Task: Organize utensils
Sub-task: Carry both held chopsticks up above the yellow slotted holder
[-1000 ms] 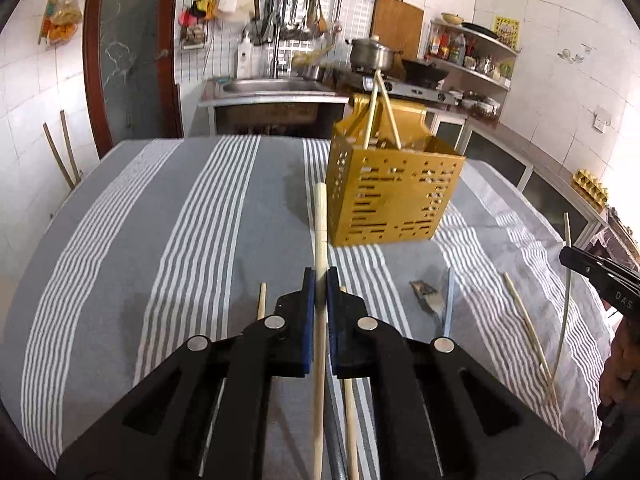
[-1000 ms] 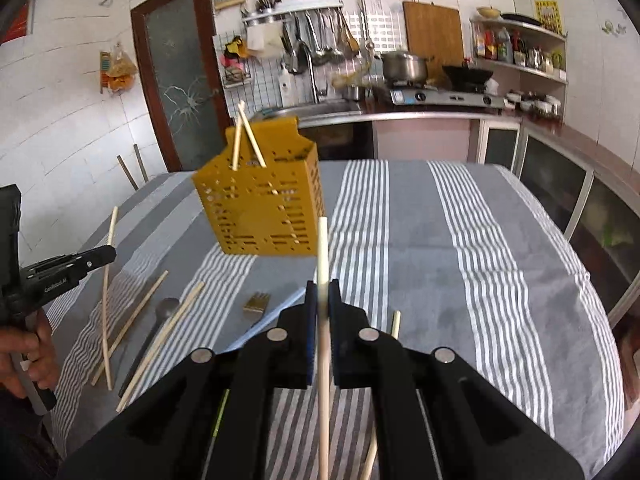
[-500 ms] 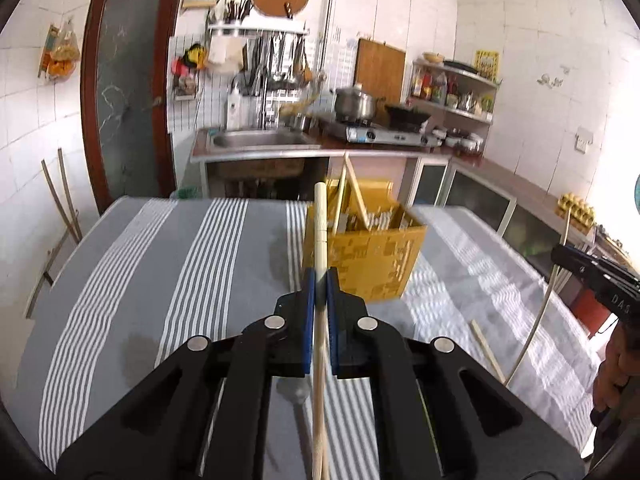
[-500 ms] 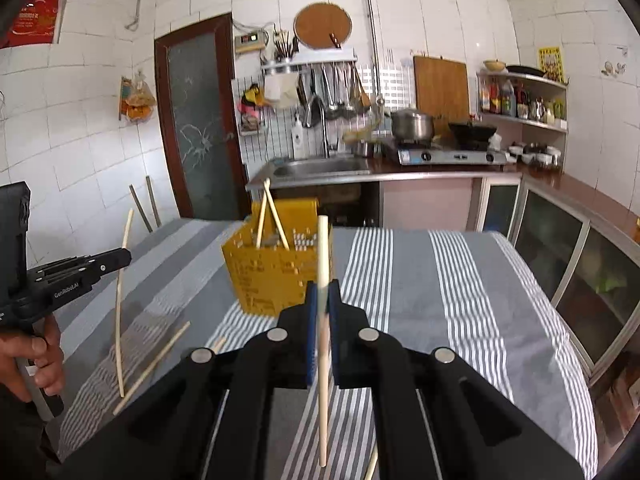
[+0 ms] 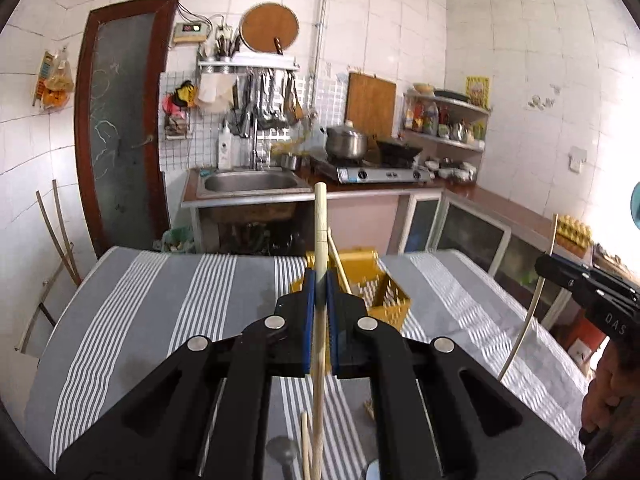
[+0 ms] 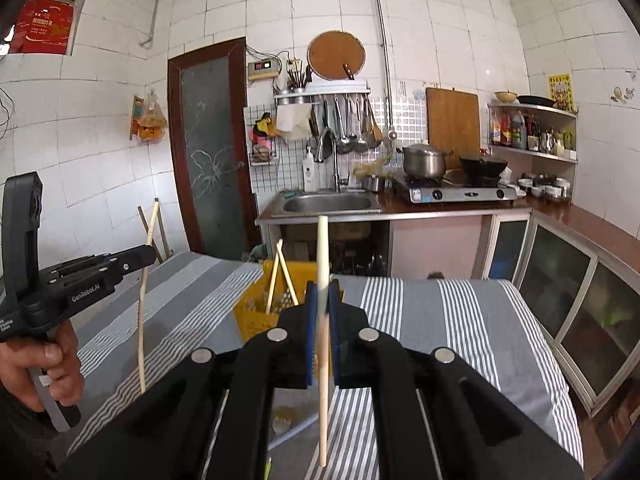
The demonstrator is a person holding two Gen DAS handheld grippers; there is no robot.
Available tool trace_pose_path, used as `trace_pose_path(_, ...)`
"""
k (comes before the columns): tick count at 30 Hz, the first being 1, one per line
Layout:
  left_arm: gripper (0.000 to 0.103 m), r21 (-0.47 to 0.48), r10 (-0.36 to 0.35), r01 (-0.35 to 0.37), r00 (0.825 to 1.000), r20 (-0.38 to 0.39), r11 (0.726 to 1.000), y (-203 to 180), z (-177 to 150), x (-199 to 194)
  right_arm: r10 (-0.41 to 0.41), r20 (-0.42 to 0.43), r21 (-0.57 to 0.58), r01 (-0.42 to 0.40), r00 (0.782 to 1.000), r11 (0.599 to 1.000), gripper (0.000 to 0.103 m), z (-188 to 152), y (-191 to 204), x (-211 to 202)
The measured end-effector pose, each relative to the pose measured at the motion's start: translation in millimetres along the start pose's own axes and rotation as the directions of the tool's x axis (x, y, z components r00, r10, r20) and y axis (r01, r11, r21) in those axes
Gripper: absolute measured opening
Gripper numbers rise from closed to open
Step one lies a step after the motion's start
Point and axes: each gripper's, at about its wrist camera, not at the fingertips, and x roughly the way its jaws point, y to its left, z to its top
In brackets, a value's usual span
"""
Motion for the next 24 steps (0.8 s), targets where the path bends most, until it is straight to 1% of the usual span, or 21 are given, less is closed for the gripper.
trace_pose_path(6,0.005,0.005,-0.008,0.008,0.999,0.04,1.0,-7.8,28.3,9.4,0.003,0.04,-0.01,-0.003,0.999,1.0,0.006,26.1,-2.3,12.2)
trace_pose_path(11,0.005,0.036,-0.002,-0.001,0.997,0.077,0.999,-15.8,54.5,22.4,0.007,0.072,-0.029,-0.005,0.997,1.0,0.006,50.2,1.2,23.0)
trace_pose_path(17,0.005,0.018,-0.018,0.017,0.995,0.097,1.0,-16.5,73.0,44.2,0.02,0.085,-0.05,-0.016,0.996,0.999,0.006,73.6,8.4,46.9)
trace_pose_path(24,0.005,0.033,0.009,-0.012,0.994,0.106,0.999,-21.6,86.9,72.2,0.026,0.102,-0.051,-0.02,0.994,0.999,0.006,84.8,12.4,69.2)
